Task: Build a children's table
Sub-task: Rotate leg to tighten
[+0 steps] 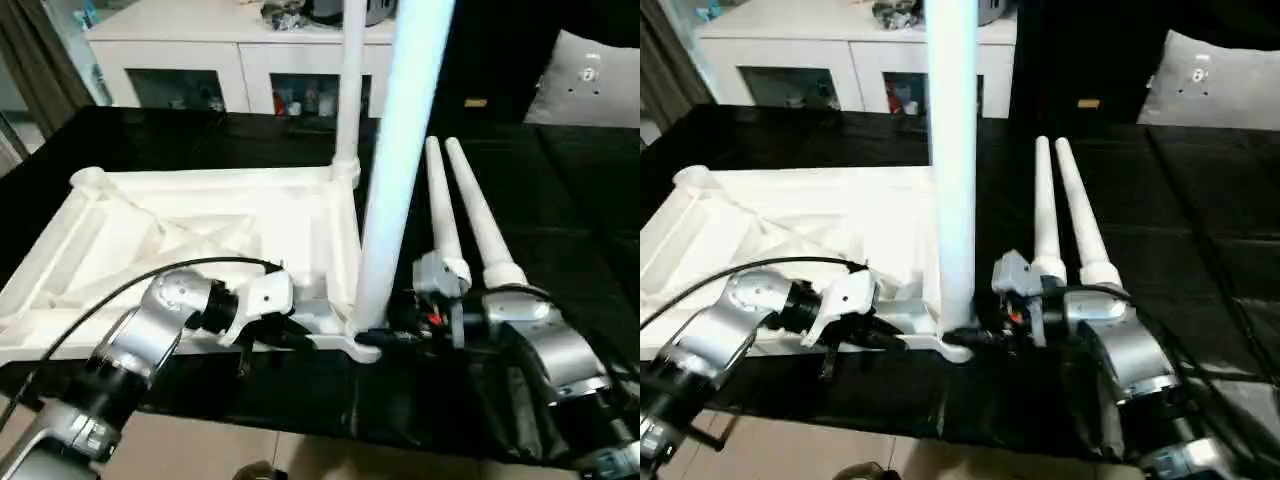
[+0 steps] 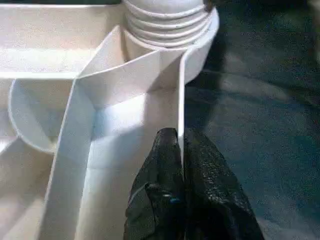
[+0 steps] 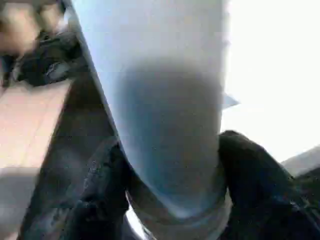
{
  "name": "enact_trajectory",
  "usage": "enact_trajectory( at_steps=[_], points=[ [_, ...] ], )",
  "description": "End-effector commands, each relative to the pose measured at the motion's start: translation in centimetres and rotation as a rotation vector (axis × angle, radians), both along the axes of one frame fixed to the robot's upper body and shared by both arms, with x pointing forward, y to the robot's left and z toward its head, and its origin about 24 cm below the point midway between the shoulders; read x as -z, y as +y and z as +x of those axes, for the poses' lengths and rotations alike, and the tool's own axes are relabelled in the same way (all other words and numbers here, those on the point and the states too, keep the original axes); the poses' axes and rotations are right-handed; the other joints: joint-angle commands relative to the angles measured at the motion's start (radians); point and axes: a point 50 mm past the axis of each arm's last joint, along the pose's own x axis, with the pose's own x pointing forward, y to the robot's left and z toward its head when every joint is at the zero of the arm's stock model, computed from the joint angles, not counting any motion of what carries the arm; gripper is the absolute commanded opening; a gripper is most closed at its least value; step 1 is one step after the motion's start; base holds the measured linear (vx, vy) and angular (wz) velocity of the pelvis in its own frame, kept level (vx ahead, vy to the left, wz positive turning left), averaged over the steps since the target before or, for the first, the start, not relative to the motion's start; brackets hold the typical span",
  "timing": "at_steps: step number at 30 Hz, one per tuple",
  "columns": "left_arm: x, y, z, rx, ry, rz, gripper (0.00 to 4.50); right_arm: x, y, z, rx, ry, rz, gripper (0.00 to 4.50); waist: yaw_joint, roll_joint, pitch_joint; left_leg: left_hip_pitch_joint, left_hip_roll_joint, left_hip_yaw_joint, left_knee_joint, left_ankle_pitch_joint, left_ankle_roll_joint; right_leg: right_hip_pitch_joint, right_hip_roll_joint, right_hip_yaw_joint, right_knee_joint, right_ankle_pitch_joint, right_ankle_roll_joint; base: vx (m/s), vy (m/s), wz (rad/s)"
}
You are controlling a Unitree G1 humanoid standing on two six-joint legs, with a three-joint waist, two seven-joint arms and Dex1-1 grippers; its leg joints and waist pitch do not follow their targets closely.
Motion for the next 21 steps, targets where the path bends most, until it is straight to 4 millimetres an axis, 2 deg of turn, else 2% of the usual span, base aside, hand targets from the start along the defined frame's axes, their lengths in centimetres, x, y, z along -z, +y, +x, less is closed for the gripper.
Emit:
enact_trajectory(
  at_steps=[1,3,4,5,7,9,11,15,16,18,19,21],
  points=[
    [-1.7,-3.5,0.3,-0.086,-0.039,-0.133,0.0,1.5,2.1,0.6,0.147,0.066,-0.019,2.44,-0.009,-0.004,-0.061,0.017,0.043,-0.019,-0.077,-0.249,0.017,0.045,-0.079,0.043,-0.083,-0.327,-0.197,0.0,0.0,0.0],
    [-1.8,-4.2,0.6,-0.155,-0.037,-0.151,0.0,1.9,2.7,1.2,0.223,0.07,-0.028,2.39,-0.022,-0.008,-0.062,0.015,0.04,-0.022,-0.078,-0.258,-0.001,0.048,-0.081,0.042,-0.085,-0.361,-0.179,0.0,0.0,0.0],
    [-1.8,-5.1,0.9,-0.219,-0.042,-0.159,0.0,2.2,3.4,1.7,0.296,0.077,-0.034,2.39,-0.035,-0.01,-0.06,0.016,0.036,-0.021,-0.075,-0.267,0.001,0.046,-0.08,0.041,-0.093,-0.381,-0.172,0.0,0.0,0.0],
    [-1.8,-5.1,0.9,-0.219,-0.042,-0.159,0.0,2.2,3.4,1.7,0.296,0.077,-0.034,2.39,-0.038,-0.009,-0.06,0.015,0.034,-0.021,-0.074,-0.268,0.003,0.047,-0.08,0.042,-0.093,-0.387,-0.17,0.0,0.0,0.0],
    [-2.0,-6.3,1.3,-0.312,-0.051,-0.177,0.0,2.3,4.2,2.3,0.377,0.094,-0.031,2.38,-0.042,-0.009,-0.061,0.017,0.033,-0.018,-0.071,-0.253,0.013,0.044,-0.078,0.043,-0.097,-0.38,-0.166,0.0,0.0,0.0],
    [-2.2,-6.8,1.4,-0.354,-0.052,-0.184,0.0,2.2,4.5,2.6,0.416,0.105,-0.032,2.38,-0.041,-0.015,-0.061,0.016,0.032,-0.017,-0.07,-0.239,0.024,0.045,-0.077,0.042,-0.099,-0.381,-0.161,0.0,0.0,0.0],
    [-2.5,-7.6,1.9,-0.406,-0.094,-0.187,0.0,2.3,4.7,3.0,0.482,0.115,-0.051,2.38,-0.039,-0.009,-0.062,0.014,0.034,-0.019,-0.072,-0.227,0.031,0.043,-0.075,0.042,-0.099,-0.374,-0.151,0.0,0.0,0.0],
    [-3.1,-7.8,2.6,-0.41,-0.149,-0.192,0.0,2.0,4.5,3.3,0.497,0.06,-0.052,2.38,-0.034,-0.01,-0.067,0.012,0.036,-0.02,-0.072,-0.22,0.03,0.046,-0.076,0.042,-0.094,-0.32,-0.152,0.0,0.0,0.0],
    [-3.2,-7.7,2.7,-0.409,-0.16,-0.188,0.0,1.8,4.3,3.4,0.511,0.057,-0.028,2.94,-0.033,-0.01,-0.067,0.011,0.036,-0.02,-0.072,-0.213,0.034,0.046,-0.076,0.043,-0.091,-0.293,-0.158,0.0,0.0,0.0],
    [-3.1,-7.1,2.9,-0.394,-0.181,-0.162,0.0,1.4,3.2,3.6,0.564,0.04,0.012,3.08,-0.03,-0.006,-0.071,0.012,0.036,-0.019,-0.069,-0.204,0.041,0.046,-0.078,0.045,-0.088,-0.263,-0.166,0.0,0.0,0.0],
    [-3.0,-6.6,3.1,-0.377,-0.204,-0.134,0.0,1.1,2.3,3.5,0.583,0.016,0.024,3.14,-0.028,-0.009,-0.071,0.008,0.035,-0.019,-0.069,-0.187,0.048,0.048,-0.077,0.044,-0.087,-0.241,-0.168,0.0,0.0,0.0],
    [-2.8,-6.3,3.2,-0.372,-0.209,-0.119,0.0,0.9,1.8,3.3,0.579,0.012,0.032,3.36,-0.025,-0.007,-0.072,0.009,0.036,-0.018,-0.068,-0.171,0.053,0.049,-0.076,0.044,-0.083,-0.208,-0.173,0.0,0.0,0.0]
  ],
)
